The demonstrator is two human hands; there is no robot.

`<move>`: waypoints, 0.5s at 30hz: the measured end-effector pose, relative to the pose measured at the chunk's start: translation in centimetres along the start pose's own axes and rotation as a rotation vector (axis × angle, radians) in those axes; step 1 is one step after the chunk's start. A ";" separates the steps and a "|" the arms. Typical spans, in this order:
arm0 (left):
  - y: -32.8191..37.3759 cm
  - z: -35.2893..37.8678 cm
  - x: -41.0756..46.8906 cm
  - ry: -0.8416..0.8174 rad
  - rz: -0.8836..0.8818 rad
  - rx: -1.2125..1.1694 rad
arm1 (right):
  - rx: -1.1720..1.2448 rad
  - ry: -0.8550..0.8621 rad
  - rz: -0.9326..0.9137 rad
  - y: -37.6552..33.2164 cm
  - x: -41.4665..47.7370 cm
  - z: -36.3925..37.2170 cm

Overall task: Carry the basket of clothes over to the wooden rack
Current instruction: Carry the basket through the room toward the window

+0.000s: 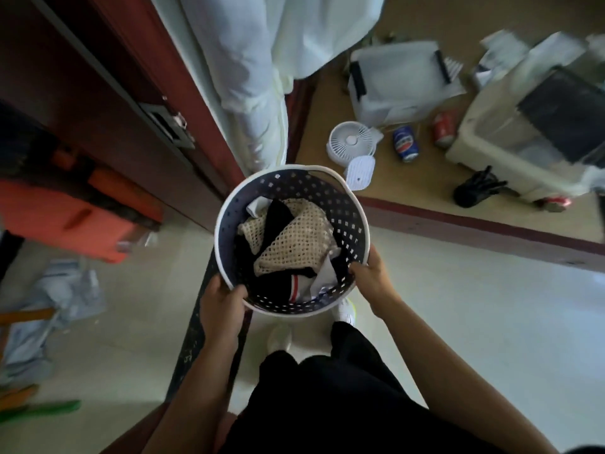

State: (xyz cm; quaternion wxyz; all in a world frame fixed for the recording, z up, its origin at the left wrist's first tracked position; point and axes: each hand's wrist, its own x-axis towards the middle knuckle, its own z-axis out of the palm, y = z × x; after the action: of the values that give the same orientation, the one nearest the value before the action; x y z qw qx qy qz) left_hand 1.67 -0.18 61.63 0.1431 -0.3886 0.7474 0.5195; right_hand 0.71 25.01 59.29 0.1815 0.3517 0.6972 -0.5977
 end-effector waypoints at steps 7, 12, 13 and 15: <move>5.4 2.0 -5.2 -0.280 0.317 0.073 | 0.318 0.345 -0.092 0.4 -8.5 -2.4; 7.5 6.9 -10.8 -0.594 0.513 0.128 | 0.492 0.657 -0.138 4.7 -16.9 -7.4; 7.9 8.1 -12.6 -0.656 0.528 0.160 | 0.521 0.718 -0.146 5.6 -18.6 -8.7; 8.3 10.6 -16.5 -0.810 0.556 0.209 | 0.592 0.847 -0.176 7.4 -21.8 -11.2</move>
State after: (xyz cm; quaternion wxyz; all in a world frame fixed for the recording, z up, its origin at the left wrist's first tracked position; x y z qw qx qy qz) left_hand 4.39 17.63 72.93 0.3162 0.0746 0.7551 0.5695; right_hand 22.80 30.11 71.17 -0.2741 0.5389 0.5377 -0.5877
